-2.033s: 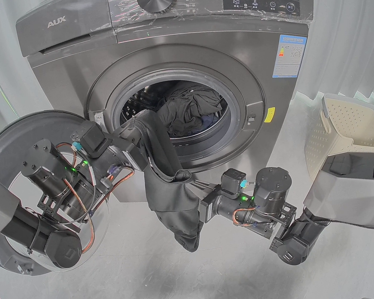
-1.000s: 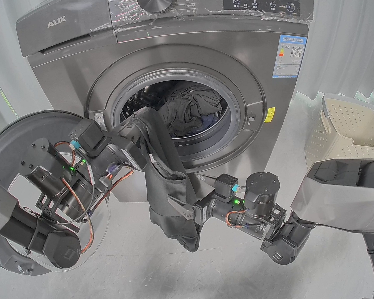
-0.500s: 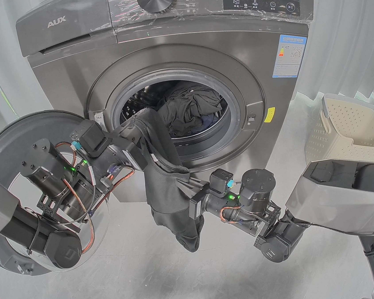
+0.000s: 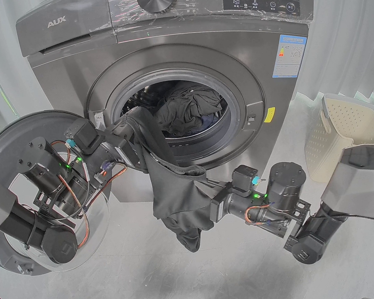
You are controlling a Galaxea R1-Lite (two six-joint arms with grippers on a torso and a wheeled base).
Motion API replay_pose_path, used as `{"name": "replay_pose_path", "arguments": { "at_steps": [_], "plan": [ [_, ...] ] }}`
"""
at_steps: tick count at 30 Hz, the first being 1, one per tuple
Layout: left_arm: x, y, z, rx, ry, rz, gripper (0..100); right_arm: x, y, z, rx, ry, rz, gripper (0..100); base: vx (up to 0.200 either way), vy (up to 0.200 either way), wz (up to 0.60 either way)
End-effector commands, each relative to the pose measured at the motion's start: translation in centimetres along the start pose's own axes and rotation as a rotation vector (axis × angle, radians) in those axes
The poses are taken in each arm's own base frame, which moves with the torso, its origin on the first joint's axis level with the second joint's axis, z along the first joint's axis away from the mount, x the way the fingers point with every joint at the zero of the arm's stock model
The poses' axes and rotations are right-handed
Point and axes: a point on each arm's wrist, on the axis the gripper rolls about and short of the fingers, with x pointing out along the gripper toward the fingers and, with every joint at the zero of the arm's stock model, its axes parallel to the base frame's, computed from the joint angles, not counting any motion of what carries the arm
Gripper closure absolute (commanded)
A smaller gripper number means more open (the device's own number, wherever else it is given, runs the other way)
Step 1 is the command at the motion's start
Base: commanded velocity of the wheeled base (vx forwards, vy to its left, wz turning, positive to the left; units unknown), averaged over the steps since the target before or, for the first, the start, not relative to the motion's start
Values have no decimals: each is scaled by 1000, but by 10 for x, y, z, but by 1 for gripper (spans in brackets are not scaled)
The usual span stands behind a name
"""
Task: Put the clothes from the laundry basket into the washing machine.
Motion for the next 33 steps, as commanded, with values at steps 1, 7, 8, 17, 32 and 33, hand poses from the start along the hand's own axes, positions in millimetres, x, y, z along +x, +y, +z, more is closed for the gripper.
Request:
{"name": "replay_pose_path", "arguments": {
  "at_steps": [1, 7, 8, 17, 32, 33],
  "plan": [
    [-2, 12, 1, 15, -3, 32, 100, -43, 1, 42, -1, -37, -18, 100, 0, 0, 0],
    [-6, 18, 5, 31, -9, 26, 100, -55, -21, 76, -14, -144, -86, 100, 0, 0, 0],
    [-6, 18, 5, 31, -9, 26, 100, -55, -21, 76, -14, -144, -86, 100, 0, 0, 0],
    [-23, 20, 3, 29, 38, 8, 100, -50, -29, 123, -35, -319, -130, 100, 0, 0, 0],
    [-33, 12, 29, 41, -9, -1, 100, -47, -36, 136, -31, -376, -176, 100, 0, 0, 0],
    [-33, 13, 30, 42, -9, 0, 100, -46, -36, 137, -31, -380, -174, 100, 0, 0, 0]
  ]
}}
